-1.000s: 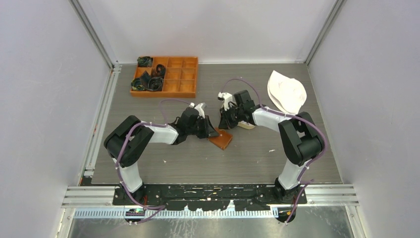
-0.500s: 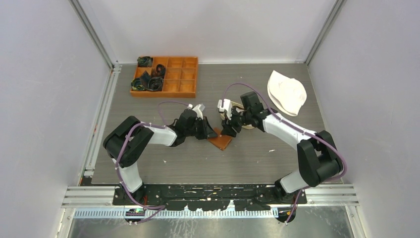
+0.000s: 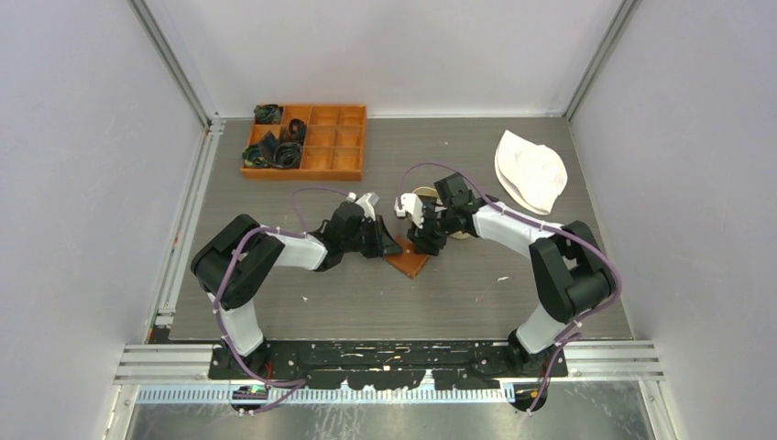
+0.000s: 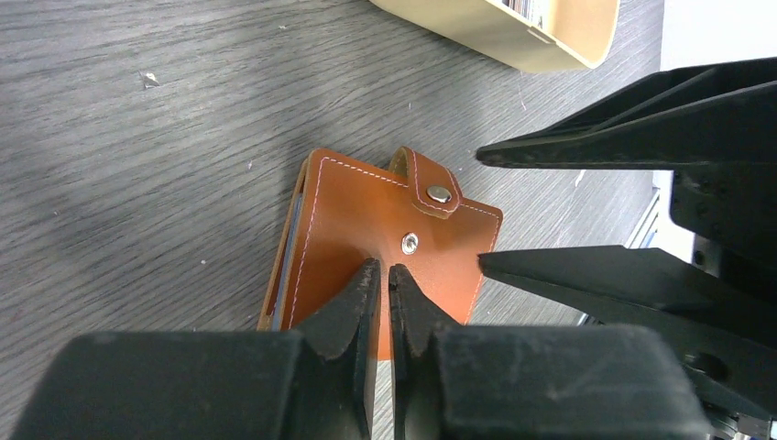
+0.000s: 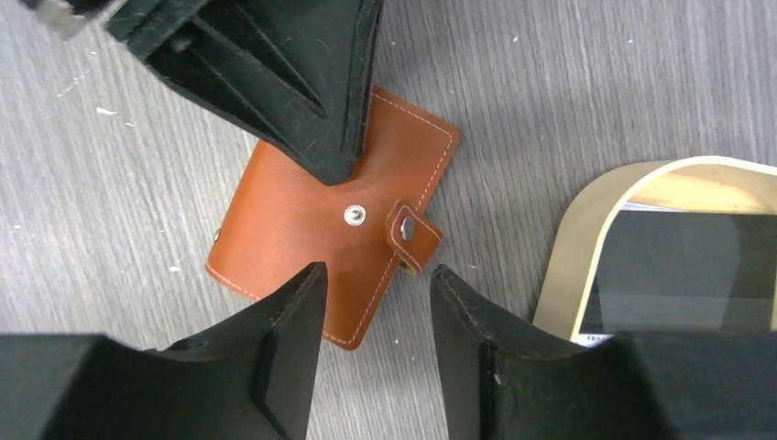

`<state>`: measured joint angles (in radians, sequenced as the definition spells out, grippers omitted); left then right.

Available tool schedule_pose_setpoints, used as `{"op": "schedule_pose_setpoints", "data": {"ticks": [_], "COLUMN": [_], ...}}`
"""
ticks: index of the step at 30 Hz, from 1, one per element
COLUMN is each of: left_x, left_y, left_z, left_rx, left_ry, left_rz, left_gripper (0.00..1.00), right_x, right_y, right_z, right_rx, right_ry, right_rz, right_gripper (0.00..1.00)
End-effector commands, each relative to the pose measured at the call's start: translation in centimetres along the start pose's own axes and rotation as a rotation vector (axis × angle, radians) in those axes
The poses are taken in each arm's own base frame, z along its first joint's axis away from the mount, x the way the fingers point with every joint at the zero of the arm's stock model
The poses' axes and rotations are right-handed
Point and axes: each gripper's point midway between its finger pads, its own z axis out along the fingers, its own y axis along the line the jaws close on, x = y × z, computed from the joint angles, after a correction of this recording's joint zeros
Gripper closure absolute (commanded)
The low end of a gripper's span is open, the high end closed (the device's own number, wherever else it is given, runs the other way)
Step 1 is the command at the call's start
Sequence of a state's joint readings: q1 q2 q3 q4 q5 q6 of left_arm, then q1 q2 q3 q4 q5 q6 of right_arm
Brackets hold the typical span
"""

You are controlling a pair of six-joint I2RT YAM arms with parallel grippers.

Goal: Put the credit cards into the card holder
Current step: Close the card holder at the center of the board.

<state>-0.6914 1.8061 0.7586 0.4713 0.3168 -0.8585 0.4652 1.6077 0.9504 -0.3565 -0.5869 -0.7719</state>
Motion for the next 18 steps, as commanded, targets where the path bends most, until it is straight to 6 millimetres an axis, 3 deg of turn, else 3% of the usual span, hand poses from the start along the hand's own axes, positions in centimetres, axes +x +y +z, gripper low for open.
{"op": "schedule_pose_setpoints", "data": {"ticks": [1,7,18], "left_x": [2.1,2.1,2.2], "left_y": [2.0,2.0,2.0], "left_z": [-0.3,-0.4,-0.4], "left_rx": [-0.055,-0.054,-0.054], "left_ry": [0.062,0.062,0.067], "left_rz": [-0.017,-0.018,-0.018], "left_gripper": [0.90,0.90,0.91], "right_x": [-1.7,-2.2,-3.4], "right_y": [-2.0,-2.8,-4.2], "right_z": [1.0,1.9,0.7], "right_rx": [0.073,0.135,0.235], "right_ry": [-0.003,-0.001,-0.030], "right_rz": [-0.057,-0.050,-0.035], "right_gripper": [0.50,0.61,0.75]}}
